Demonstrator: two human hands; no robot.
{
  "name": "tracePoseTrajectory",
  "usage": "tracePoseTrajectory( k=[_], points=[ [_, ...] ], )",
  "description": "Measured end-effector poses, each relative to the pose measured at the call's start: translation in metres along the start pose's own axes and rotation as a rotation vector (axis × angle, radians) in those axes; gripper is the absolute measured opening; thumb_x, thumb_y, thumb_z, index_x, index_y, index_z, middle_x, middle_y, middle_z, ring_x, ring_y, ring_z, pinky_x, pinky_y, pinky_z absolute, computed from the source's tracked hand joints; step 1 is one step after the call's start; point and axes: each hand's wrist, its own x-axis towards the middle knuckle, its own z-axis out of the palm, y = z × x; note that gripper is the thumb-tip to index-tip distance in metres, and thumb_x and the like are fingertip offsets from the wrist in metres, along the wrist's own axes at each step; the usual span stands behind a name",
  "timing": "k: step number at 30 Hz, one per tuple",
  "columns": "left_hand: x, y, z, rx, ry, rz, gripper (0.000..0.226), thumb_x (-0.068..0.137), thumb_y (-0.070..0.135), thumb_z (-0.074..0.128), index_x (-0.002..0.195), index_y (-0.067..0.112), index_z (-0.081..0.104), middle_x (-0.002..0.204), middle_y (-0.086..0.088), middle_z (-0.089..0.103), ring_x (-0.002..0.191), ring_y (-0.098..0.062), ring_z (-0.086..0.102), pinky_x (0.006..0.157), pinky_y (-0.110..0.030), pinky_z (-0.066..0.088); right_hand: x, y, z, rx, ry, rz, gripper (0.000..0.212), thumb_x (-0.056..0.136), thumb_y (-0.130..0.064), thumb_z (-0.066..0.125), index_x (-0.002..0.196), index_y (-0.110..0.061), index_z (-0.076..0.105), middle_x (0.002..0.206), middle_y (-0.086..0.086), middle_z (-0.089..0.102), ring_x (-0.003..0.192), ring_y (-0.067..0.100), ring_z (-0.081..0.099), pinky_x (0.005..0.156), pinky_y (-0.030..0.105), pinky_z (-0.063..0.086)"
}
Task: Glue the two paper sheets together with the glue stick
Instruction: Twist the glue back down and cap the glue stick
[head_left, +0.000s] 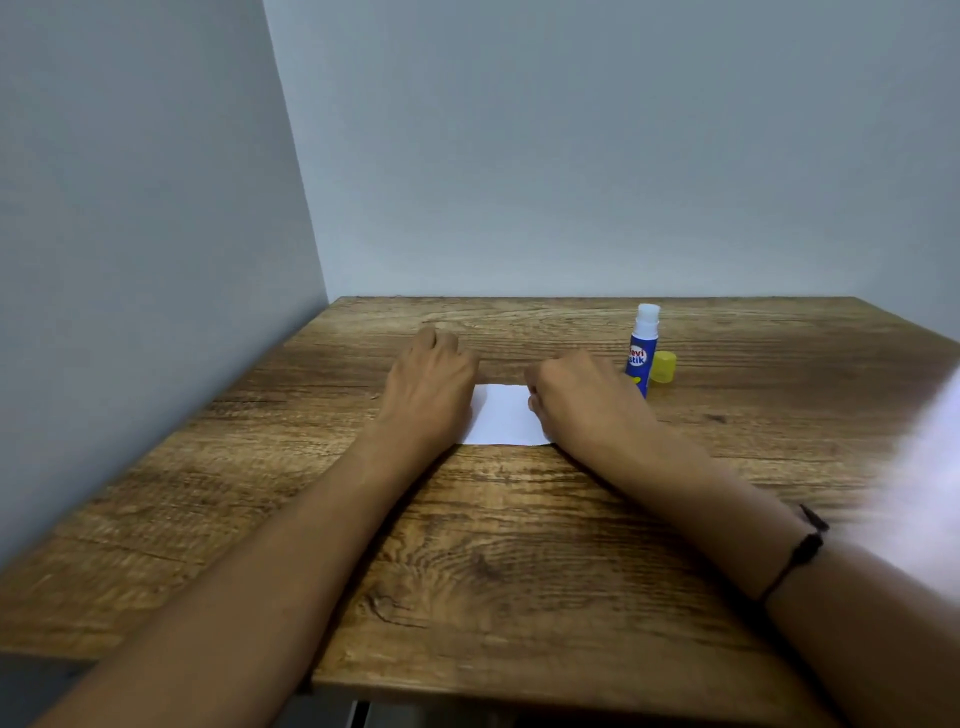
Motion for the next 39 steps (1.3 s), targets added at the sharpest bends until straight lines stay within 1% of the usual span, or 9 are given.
tracePoseTrajectory(
  k=[9,13,16,20,23,28,30,34,39],
  points=[
    [0.005,0.001,-0.011,-0.028,0.036,-0.022,0.023,0.077,0.004,0.047,0.093,0.002,0.064,0.098,-0.014,0.063,0.101,-0.032,0.046,0.069,-0.035,0.035,-0.027,0.008,-0.032,0.081,0.242,0.127,0.028,0.083,-0.010,0.045,0.058,-0.009,0.035,0.066,0.007,0.041,0.066,0.029,0.041,0.050,0.030,0.023],
    [0.011,0.024,-0.028,-0.545,0.182,-0.052,0.025,0.083,0.004,0.046,0.099,0.004,0.065,0.100,-0.013,0.066,0.098,-0.028,0.055,0.077,-0.029,0.040,-0.038,0.054,-0.047,0.151,0.456,0.430,0.022,0.084,-0.020,0.044,0.070,-0.006,0.054,0.070,0.013,0.054,0.066,0.031,0.047,0.053,0.030,0.031],
    [0.021,0.060,-0.036,-0.857,0.012,-0.059,0.028,0.087,0.012,0.050,0.114,0.010,0.058,0.096,-0.001,0.061,0.089,-0.016,0.055,0.070,-0.019,0.041,-0.036,0.071,-0.040,0.228,0.370,0.438,0.024,0.084,-0.012,0.046,0.094,-0.004,0.067,0.096,0.017,0.068,0.091,0.033,0.060,0.073,0.032,0.043],
    [0.032,0.095,-0.032,-1.141,-0.187,-0.112,0.036,0.086,0.018,0.057,0.121,0.012,0.053,0.094,-0.002,0.059,0.094,-0.021,0.058,0.083,-0.032,0.044,-0.030,0.074,-0.027,0.360,0.263,0.433,0.030,0.084,-0.009,0.050,0.111,-0.008,0.065,0.112,0.017,0.067,0.105,0.031,0.059,0.089,0.033,0.045],
    [0.033,0.109,-0.021,-1.139,-0.146,-0.094,0.021,0.085,0.017,0.057,0.106,0.013,0.061,0.091,-0.005,0.065,0.087,-0.021,0.059,0.075,-0.030,0.041,-0.030,0.077,-0.017,0.407,0.276,0.368,0.023,0.084,-0.008,0.052,0.099,-0.007,0.070,0.098,0.016,0.071,0.087,0.025,0.060,0.070,0.023,0.036],
    [0.039,0.093,-0.020,-1.141,-0.008,-0.143,0.013,0.084,0.018,0.058,0.094,0.011,0.063,0.086,-0.005,0.067,0.081,-0.020,0.060,0.070,-0.030,0.045,-0.025,0.062,-0.011,0.632,0.338,0.293,0.021,0.090,-0.013,0.049,0.098,-0.009,0.068,0.089,0.008,0.069,0.073,0.014,0.058,0.061,0.011,0.040],
    [0.046,0.081,-0.020,-1.228,0.006,-0.164,0.010,0.085,0.017,0.056,0.090,0.011,0.062,0.076,0.000,0.061,0.074,-0.017,0.056,0.066,-0.027,0.043,-0.019,0.056,-0.007,0.725,0.327,0.257,0.023,0.091,-0.014,0.045,0.102,-0.012,0.065,0.079,0.002,0.065,0.068,0.012,0.055,0.057,0.017,0.037],
    [0.051,0.059,-0.011,-1.458,-0.034,-0.206,0.011,0.089,0.009,0.050,0.092,0.007,0.061,0.079,-0.005,0.061,0.065,-0.007,0.057,0.064,-0.019,0.045,-0.006,0.050,0.007,1.027,0.160,0.234,0.027,0.093,-0.012,0.038,0.108,-0.016,0.060,0.038,-0.011,0.047,0.036,0.002,0.041,0.041,0.014,0.033],
    [0.052,0.045,-0.003,-1.614,-0.084,-0.186,0.016,0.090,0.007,0.048,0.086,0.013,0.062,0.070,0.002,0.059,0.052,0.002,0.054,0.052,-0.012,0.042,0.009,0.060,0.011,1.258,-0.142,0.173,0.024,0.096,-0.013,0.039,0.100,-0.014,0.062,0.034,-0.010,0.039,0.032,0.004,0.030,0.032,0.015,0.022]
  ],
)
